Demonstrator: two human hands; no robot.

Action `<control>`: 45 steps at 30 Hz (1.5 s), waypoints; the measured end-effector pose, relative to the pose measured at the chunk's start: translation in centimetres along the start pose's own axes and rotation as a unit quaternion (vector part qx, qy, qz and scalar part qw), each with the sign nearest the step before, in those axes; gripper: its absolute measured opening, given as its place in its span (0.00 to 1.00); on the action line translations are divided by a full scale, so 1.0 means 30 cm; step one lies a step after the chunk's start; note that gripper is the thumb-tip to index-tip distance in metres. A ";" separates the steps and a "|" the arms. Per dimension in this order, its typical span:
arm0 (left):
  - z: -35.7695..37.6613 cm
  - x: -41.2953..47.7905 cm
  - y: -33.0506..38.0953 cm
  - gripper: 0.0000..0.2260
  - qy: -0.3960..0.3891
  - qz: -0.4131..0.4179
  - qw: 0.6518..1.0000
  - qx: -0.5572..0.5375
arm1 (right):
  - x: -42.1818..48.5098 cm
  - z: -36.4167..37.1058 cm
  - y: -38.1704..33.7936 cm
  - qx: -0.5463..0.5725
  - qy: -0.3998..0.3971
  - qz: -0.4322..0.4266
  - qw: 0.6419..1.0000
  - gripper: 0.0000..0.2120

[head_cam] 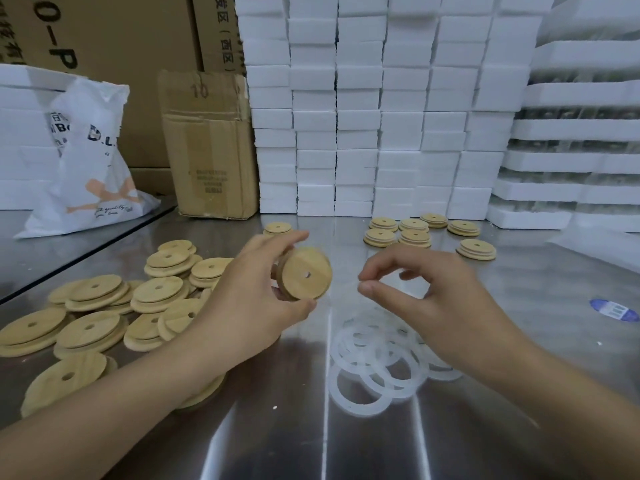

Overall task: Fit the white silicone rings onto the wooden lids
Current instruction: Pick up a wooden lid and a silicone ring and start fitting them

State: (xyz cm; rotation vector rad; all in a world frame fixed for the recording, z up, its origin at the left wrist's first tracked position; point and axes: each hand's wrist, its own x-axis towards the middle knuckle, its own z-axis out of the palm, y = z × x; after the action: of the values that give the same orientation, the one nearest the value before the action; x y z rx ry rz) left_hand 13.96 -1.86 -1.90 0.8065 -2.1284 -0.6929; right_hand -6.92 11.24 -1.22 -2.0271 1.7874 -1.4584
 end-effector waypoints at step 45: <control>0.089 -0.068 0.071 0.15 -0.098 -0.081 0.945 -0.300 | 0.019 -0.024 -0.018 0.158 -0.033 0.126 0.979 0.04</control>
State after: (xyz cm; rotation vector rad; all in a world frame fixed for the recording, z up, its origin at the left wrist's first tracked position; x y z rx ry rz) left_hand 12.24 1.58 -2.89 0.5881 -1.8574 -1.4697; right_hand -7.09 11.33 -0.19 -1.6123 1.5966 -1.4685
